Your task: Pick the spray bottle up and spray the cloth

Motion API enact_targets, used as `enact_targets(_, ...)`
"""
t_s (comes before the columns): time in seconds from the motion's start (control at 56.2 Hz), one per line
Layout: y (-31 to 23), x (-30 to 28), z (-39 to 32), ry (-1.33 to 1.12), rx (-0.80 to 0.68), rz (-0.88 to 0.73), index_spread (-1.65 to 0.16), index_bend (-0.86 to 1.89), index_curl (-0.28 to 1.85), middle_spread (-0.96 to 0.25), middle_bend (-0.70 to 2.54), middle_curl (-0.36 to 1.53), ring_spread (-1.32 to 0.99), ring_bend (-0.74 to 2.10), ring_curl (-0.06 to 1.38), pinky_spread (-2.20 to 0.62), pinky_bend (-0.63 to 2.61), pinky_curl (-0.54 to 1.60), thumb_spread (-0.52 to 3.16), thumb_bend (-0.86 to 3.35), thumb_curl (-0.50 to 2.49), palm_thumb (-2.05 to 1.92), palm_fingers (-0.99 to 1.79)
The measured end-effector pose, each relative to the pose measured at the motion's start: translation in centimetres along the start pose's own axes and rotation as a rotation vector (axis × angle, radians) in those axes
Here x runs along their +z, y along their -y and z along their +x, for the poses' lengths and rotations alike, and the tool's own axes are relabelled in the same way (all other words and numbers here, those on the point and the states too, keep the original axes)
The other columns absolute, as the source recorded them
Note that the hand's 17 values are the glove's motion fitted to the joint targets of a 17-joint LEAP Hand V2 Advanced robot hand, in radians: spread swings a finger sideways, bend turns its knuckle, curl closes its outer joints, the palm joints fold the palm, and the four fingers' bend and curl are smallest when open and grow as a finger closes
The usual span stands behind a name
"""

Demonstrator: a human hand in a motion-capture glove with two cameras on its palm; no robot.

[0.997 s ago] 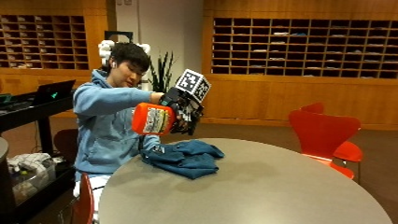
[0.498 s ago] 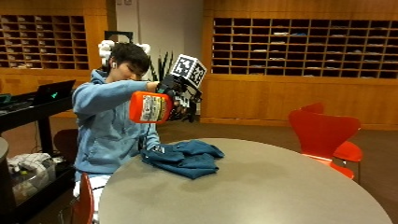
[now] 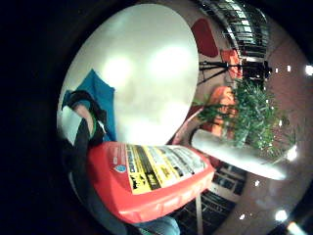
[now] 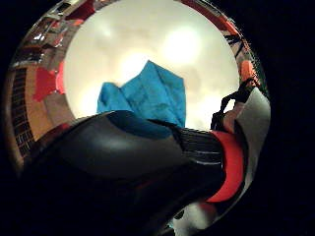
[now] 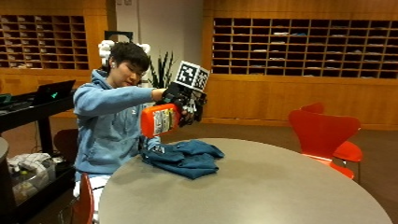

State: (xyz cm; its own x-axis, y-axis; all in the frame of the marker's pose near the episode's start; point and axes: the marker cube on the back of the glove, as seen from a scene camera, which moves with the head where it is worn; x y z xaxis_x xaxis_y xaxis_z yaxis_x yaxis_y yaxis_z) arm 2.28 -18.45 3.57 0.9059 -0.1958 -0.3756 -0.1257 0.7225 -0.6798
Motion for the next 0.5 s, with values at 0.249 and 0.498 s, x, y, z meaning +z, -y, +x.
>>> enact_targets(0.249, -1.0, -6.6, -1.5, 0.564, -0.032, 0.378, -0.22, 0.43, 0.51, -0.16, 0.52, 0.45, -0.21, 0.46, 0.42, -0.3, 0.35, 0.38, 0.04, -0.04, 0.75, 0.92, 1.38)
enact_targets(0.498, -0.2, -7.5, -7.5, 1.375, 0.078, 0.554, -0.22, 0.42, 0.51, -0.16, 0.52, 0.46, -0.21, 0.46, 0.42, -0.3, 0.35, 0.39, 0.04, -0.04, 0.75, 0.93, 1.38)
